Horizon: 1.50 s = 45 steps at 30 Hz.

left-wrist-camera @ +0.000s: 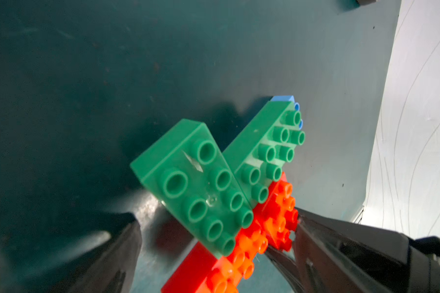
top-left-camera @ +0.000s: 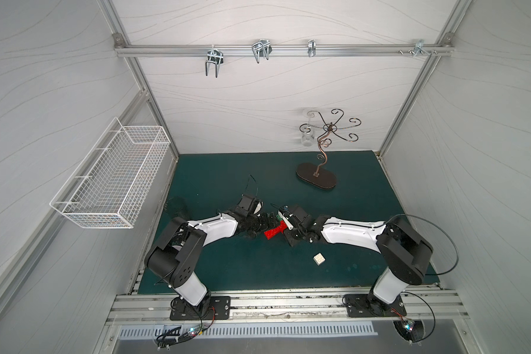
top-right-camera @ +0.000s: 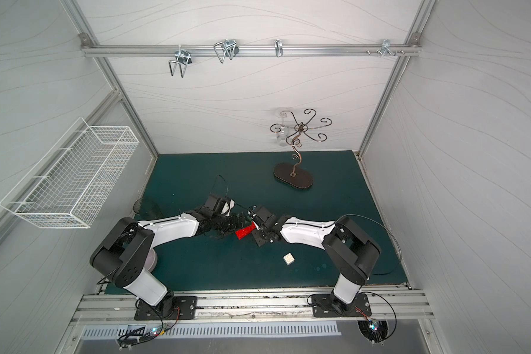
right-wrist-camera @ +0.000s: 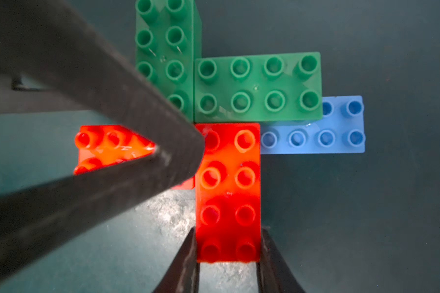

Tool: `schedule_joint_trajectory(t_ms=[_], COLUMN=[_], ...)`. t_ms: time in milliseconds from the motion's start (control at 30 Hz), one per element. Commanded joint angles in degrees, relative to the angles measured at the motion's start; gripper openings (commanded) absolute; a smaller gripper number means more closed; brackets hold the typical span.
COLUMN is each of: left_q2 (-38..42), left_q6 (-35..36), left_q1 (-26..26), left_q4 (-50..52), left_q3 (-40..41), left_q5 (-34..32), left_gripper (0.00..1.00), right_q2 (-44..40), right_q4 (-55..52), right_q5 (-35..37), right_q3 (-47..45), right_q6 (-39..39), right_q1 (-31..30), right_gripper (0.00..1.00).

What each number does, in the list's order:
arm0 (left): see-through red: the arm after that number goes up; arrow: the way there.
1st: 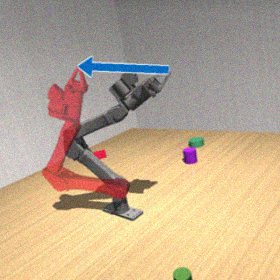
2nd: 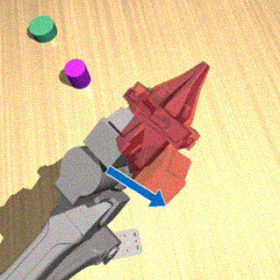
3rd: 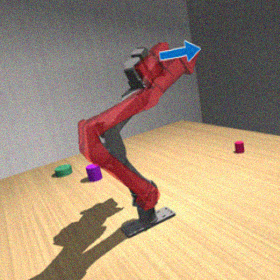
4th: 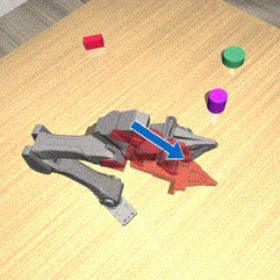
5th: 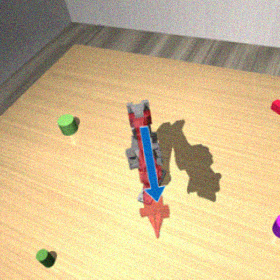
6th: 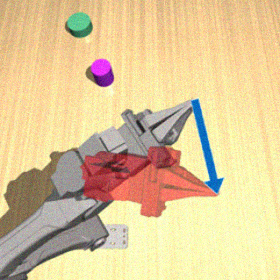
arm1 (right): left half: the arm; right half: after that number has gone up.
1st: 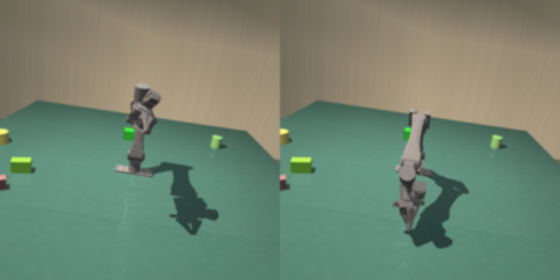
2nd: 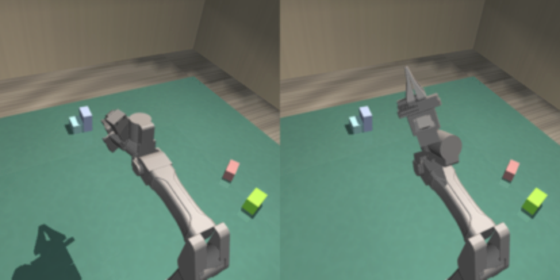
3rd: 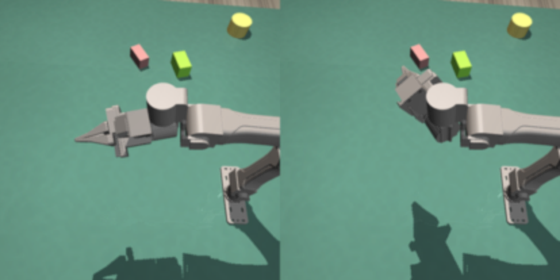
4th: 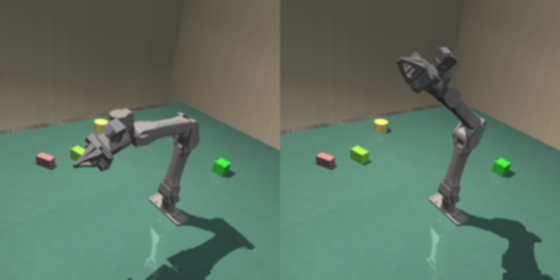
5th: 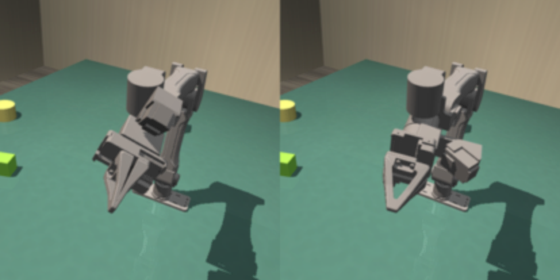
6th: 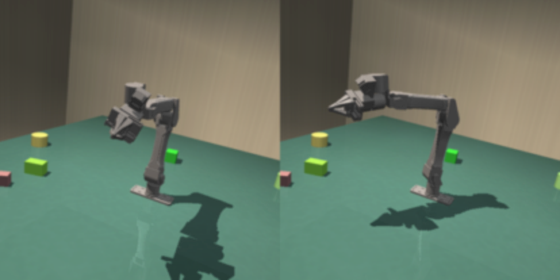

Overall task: Assemble a small pinwheel with lego
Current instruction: Assemble the lego brick with the lego brick.

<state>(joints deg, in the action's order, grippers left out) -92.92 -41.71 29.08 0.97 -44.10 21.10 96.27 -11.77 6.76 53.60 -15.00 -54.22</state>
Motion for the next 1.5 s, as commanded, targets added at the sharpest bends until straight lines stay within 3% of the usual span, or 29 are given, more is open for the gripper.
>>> schedule_joint_trajectory(t_ms=[0, 167, 300, 467, 633, 767, 867, 1067, 1167, 1300, 1467], left_q2=[-1.9, -4.2, -4.8, -5.2, -7.6, -9.4, -11.1, -12.9, -14.6, -13.4, -7.4], left_q6=[-2.3, -1.4, 1.2, 2.5, 3.0, 3.7, 3.3, 3.7, 4.5, 4.5, 3.2], left_q1=[1.2, 1.6, 2.6, 2.9, 2.8, 3.2, 2.9, 2.6, 2.6, 2.6, 2.1], left_q4=[-1.6, -3.6, 2.1, 3.8, 2.8, 6.6, 5.8, 7.1, 7.6, 7.1, 7.8], left_q3=[1.3, 1.3, -0.9, -0.1, 0.2, -1.7, -1.3, -2.0, -3.2, -2.9, -3.4], left_q5=[-5.6, -2.8, -5.9, -8.6, -6.4, -8.4, -7.5, -8.0, -6.6, -6.6, -6.2], left_gripper=[0.94, 0.94, 0.94, 0.89, 0.83, 0.81, 0.71, 0.7, 0.64, 0.73, 0.88], right_q2=[1.1, 0.9, 0.9, 0.5, 0.5, 0.7, 0.8, 3.0, 3.3, 1.1, -0.4], right_q4=[-0.1, -0.3, -0.5, -1.0, -1.1, -1.4, -1.4, -1.2, -0.8, -0.4, -2.5], right_q5=[-1.3, -1.2, -1.4, -1.7, -1.7, -2.1, -1.9, -2.5, -3.4, -4.2, -6.0], right_q3=[1.0, 1.0, 1.2, 1.7, 1.8, 2.0, 1.9, 2.0, 1.9, 1.3, 3.6], right_q6=[0.4, 0.4, 0.2, 0.0, 0.0, -0.1, -0.1, 0.0, -0.3, -0.6, -1.1], right_q1=[0.2, 0.3, 0.3, 0.3, 0.3, 0.3, 0.3, 0.8, 1.7, 1.8, 2.4], right_gripper=[0.13, 0.13, 0.13, 0.13, 0.13, 0.14, 0.14, 0.14, 0.14, 0.18, 0.3])
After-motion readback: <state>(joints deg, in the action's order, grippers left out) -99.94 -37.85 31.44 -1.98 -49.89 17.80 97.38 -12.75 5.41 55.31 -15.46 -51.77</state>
